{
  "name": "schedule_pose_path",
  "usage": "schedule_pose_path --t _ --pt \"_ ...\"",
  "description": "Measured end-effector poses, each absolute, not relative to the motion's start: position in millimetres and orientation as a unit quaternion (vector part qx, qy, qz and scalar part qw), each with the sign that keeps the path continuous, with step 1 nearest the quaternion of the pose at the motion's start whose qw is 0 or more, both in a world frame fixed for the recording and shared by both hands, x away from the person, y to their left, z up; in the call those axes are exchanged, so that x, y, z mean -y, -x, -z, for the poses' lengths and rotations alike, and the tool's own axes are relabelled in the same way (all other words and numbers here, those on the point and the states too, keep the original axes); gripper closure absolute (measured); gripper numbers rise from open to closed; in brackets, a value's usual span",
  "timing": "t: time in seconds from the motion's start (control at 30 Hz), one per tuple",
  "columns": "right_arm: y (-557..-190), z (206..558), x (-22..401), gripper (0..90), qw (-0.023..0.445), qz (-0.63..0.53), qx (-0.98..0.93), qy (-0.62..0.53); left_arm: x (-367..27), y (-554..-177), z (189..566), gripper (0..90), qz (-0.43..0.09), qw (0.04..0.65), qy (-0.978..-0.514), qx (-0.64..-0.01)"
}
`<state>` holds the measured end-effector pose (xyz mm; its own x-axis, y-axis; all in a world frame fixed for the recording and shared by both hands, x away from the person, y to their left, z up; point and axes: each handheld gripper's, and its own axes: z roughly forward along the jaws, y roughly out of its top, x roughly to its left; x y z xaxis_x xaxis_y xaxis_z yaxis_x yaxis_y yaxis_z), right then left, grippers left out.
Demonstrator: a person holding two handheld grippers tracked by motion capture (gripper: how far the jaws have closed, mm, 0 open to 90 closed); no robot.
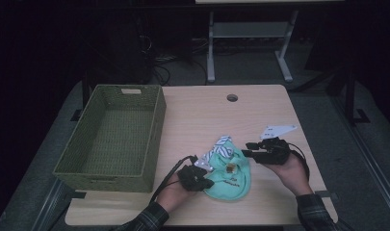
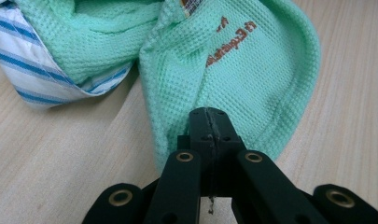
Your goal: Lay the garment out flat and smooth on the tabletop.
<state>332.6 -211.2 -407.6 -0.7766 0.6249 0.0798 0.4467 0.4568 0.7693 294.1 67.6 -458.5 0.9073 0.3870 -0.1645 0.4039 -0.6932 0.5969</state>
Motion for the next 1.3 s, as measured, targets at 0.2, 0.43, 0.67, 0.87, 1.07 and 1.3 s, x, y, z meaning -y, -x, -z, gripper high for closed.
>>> schedule_pose_path --t 0.2,0.43,0.67,0.87,1.07,1.3 --pt "-341.7 404.9 192.5 70.3 0.103 -0.414 -0.856 -0.292 -68.5 -295.0 458.6 89.4 0.014 0.327 -0.921 -0.213" --pt "-346.1 404.3 174.5 73.6 0.087 -0.409 -0.865 -0.278 -68.3 -294.7 458.5 89.4 0.011 0.326 -0.921 -0.211" --pt "-347.6 409.1 151.5 74.6 0.070 -0.399 -0.877 -0.260 -68.4 -294.6 458.2 89.4 0.009 0.323 -0.923 -0.208" --pt "-350.1 416.7 135.0 74.5 0.057 -0.388 -0.885 -0.252 -68.4 -294.5 458.4 89.4 0.010 0.324 -0.923 -0.209" --pt "-352.8 425.1 121.5 74.6 0.049 -0.379 -0.893 -0.239 -68.0 -294.2 458.6 89.4 0.009 0.325 -0.922 -0.210" --pt "-358.7 436.8 110.2 73.8 0.039 -0.362 -0.900 -0.239 -68.1 -294.4 458.6 89.4 0.011 0.325 -0.922 -0.212"
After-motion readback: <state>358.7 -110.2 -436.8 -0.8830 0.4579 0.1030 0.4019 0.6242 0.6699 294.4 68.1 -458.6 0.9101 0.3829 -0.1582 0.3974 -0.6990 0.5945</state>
